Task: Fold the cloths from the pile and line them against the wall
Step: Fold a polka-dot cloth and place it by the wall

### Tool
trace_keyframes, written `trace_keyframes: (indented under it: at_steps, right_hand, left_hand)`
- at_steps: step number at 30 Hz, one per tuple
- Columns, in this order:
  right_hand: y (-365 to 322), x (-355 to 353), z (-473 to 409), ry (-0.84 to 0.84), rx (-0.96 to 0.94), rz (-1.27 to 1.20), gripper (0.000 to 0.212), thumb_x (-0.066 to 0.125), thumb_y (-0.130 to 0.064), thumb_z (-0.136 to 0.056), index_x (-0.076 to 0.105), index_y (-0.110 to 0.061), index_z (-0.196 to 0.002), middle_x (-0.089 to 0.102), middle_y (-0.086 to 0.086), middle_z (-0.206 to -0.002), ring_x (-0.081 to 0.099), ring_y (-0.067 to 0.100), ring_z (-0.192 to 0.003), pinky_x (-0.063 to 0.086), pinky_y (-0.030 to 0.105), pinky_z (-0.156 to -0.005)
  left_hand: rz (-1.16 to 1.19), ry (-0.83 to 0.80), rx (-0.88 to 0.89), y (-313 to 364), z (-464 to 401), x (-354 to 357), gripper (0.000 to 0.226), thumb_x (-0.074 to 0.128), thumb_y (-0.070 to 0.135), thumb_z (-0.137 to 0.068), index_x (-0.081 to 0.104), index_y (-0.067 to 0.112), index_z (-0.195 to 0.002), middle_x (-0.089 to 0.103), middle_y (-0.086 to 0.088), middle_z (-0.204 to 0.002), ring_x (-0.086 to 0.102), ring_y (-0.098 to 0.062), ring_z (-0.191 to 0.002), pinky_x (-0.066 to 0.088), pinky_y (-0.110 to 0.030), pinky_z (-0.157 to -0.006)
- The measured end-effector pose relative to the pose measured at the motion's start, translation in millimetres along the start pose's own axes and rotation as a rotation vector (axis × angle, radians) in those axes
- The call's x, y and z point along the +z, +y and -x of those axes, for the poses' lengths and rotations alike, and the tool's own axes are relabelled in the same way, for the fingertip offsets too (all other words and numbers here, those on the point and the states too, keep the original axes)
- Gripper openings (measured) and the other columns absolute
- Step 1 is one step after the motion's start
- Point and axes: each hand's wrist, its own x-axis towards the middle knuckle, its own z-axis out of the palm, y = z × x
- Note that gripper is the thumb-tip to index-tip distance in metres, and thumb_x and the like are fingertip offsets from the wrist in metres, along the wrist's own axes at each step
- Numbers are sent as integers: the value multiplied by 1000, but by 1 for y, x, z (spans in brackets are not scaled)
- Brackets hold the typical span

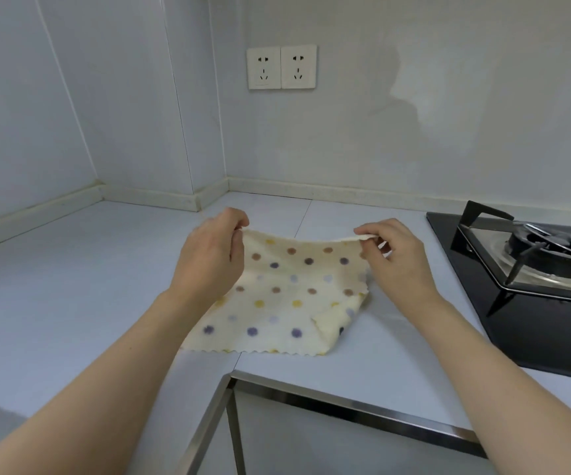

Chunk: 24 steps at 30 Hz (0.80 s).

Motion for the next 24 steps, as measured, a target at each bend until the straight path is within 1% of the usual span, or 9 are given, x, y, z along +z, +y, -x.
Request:
trace_keyframes:
  at_steps: [4, 8, 10, 12, 13, 15, 18, 21, 24]
  right_hand:
    - [0, -5, 28, -194, 28, 103, 25, 54, -1, -86, 65, -22, -93, 59, -14, -94, 55, 3, -86, 41, 21, -74]
    - [-14, -10, 45, -277, -7, 184, 14, 51, -16, -95, 55, -27, -103, 58, -13, -90, 53, 3, -83, 42, 20, -70]
    - [-22, -11, 49, -317, -86, 275, 10, 46, -17, -96, 48, -27, -98, 56, -7, -84, 50, 9, -74, 45, 29, -68]
    - [-25, -11, 51, -334, -198, 356, 13, 41, -10, -91, 49, -19, -88, 54, -2, -85, 50, 19, -71, 47, 38, -65]
    - [-26, -11, 52, -350, -239, 378, 16, 39, -5, -85, 50, -16, -84, 53, -2, -87, 50, 22, -70, 48, 39, -62]
    - [-26, -12, 53, -395, -277, 410, 18, 38, -3, -73, 50, -18, -72, 51, -5, -90, 46, 19, -69, 44, 32, -57]
    - [-22, -10, 53, -431, -197, 359, 25, 43, -1, -75, 51, -21, -63, 47, -10, -91, 44, 15, -71, 39, 30, -61]
    - [-17, -7, 52, -432, -100, 245, 24, 51, -2, -84, 65, -19, -76, 46, -14, -93, 48, 9, -74, 43, 28, -68]
    - [-14, -3, 49, -492, 3, 105, 19, 58, -18, -85, 69, -30, -96, 41, -20, -100, 48, 4, -88, 41, 17, -74]
  left_hand:
    - [-36, -213, 9, 2, 30, -14, 18, 39, 12, -98, 47, 19, -112, 61, -2, -94, 53, -24, -84, 45, -39, -73]
    - [-29, -302, 30, 0, 57, -20, 19, 36, 9, -96, 42, 22, -109, 60, 4, -101, 54, -21, -88, 46, -39, -74]
    - [-71, -323, 15, -1, 62, -19, 16, 36, 8, -95, 41, 22, -99, 57, 2, -89, 51, -23, -80, 45, -39, -68]
    - [-100, -346, 27, -2, 64, -17, 20, 41, 2, -90, 42, 21, -86, 52, 1, -80, 47, -24, -75, 43, -38, -65]
    - [-94, -360, 43, -4, 64, -16, 24, 43, -2, -85, 44, 21, -79, 52, 2, -80, 46, -23, -76, 42, -37, -65]
    - [-49, -388, 66, -8, 64, -15, 34, 45, -9, -77, 45, 24, -67, 53, 4, -82, 46, -20, -79, 42, -33, -68]
    - [31, -397, -3, -14, 62, -15, 43, 44, -11, -79, 47, 28, -60, 54, 9, -86, 46, -15, -86, 39, -22, -74]
    - [80, -389, -89, -15, 60, -12, 42, 39, -8, -85, 53, 27, -66, 55, 13, -87, 46, -13, -92, 33, -13, -76]
    - [85, -397, -116, -16, 58, -7, 39, 36, -6, -88, 56, 24, -73, 55, 13, -90, 44, -6, -101, 32, -18, -81]
